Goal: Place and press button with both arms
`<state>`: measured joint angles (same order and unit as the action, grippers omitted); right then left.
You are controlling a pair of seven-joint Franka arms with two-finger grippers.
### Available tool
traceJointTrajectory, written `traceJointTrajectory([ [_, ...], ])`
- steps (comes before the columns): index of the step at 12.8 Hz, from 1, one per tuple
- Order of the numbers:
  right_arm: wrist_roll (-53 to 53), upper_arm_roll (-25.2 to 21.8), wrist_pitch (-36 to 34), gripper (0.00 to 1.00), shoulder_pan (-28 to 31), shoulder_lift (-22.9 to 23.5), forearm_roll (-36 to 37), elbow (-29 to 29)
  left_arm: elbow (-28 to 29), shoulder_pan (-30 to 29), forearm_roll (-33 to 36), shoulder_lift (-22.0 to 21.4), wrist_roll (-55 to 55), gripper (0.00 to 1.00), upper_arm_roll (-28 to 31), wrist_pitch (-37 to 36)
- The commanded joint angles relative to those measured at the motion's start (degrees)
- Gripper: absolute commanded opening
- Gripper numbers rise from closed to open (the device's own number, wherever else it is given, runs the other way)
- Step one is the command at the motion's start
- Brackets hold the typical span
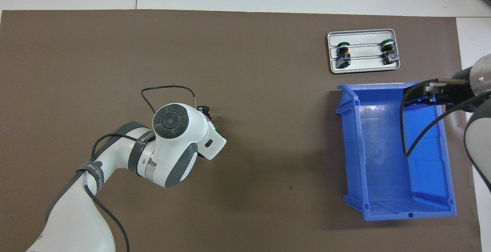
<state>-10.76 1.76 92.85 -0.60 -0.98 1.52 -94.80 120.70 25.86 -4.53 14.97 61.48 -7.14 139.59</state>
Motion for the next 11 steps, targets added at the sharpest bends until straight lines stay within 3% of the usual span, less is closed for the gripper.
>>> traceJointTrajectory([
  [1,0.9,0.4,0.6,1.0,1.8,-1.5,-0.5,-1.8,1.5,1.0,0.0,-0.4,0.8,1.0,1.0,2.1],
  [6,1.4,0.4,0.7,1.0,2.3,-1.5,-0.5,-1.7,3.1,1.3,0.0,0.2,0.8,0.96,1.1,5.2],
  [11,1.4,0.4,0.6,1.0,1.8,-1.5,-0.9,-1.7,3.2,1.5,0.0,0.2,0.7,0.69,1.1,5.1],
])
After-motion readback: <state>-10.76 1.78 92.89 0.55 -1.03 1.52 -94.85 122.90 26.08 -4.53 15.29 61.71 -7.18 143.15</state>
